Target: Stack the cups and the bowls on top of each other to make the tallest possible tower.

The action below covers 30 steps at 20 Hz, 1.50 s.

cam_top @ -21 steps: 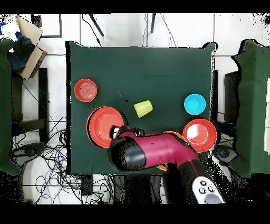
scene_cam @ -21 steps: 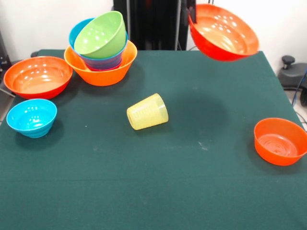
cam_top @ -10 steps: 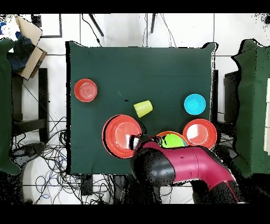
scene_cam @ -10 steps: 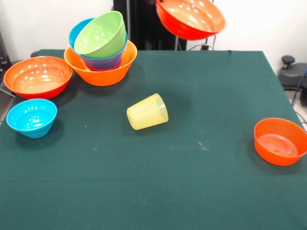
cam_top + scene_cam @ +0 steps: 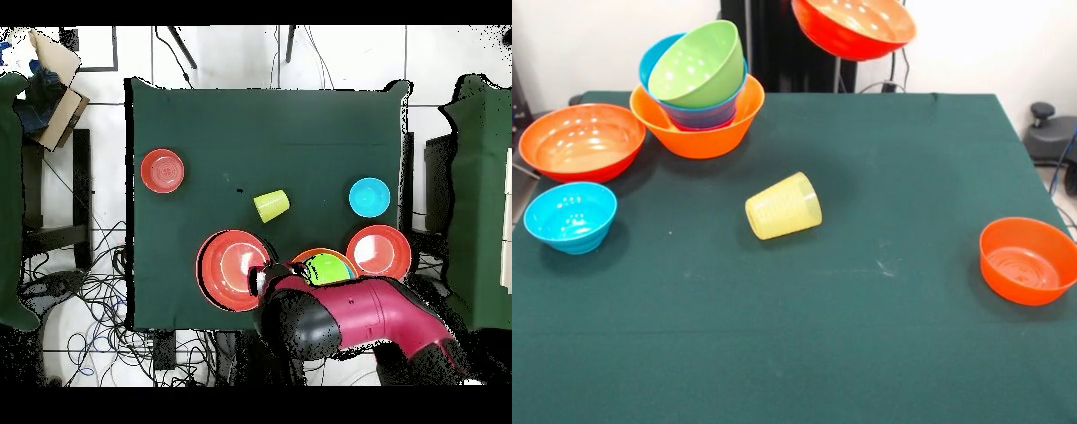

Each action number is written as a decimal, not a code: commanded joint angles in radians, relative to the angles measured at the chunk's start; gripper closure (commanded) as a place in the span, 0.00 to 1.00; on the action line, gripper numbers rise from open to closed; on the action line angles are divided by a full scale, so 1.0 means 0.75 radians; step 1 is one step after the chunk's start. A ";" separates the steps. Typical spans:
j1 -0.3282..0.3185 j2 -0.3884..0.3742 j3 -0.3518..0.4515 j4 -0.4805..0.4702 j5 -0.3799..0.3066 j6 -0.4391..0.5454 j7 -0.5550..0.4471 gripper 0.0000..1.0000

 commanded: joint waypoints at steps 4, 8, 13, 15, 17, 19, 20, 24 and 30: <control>0.081 0.295 0.001 -0.048 -0.394 0.086 -0.310 1.00; 0.028 0.327 0.040 -0.116 -0.438 0.171 -0.388 1.00; -0.042 0.353 0.091 -0.151 -0.446 0.250 -0.456 1.00; -0.066 0.343 0.124 -0.148 -0.427 0.272 -0.471 1.00; -0.093 0.329 0.168 -0.148 -0.395 0.299 -0.478 1.00; -0.147 0.276 0.258 -0.132 -0.317 0.338 -0.492 1.00; -0.201 0.214 0.353 -0.106 -0.234 0.370 -0.501 1.00; -0.424 0.037 0.734 -0.075 0.015 0.514 -0.481 1.00; -0.499 0.057 0.920 -0.158 0.021 0.676 -0.421 1.00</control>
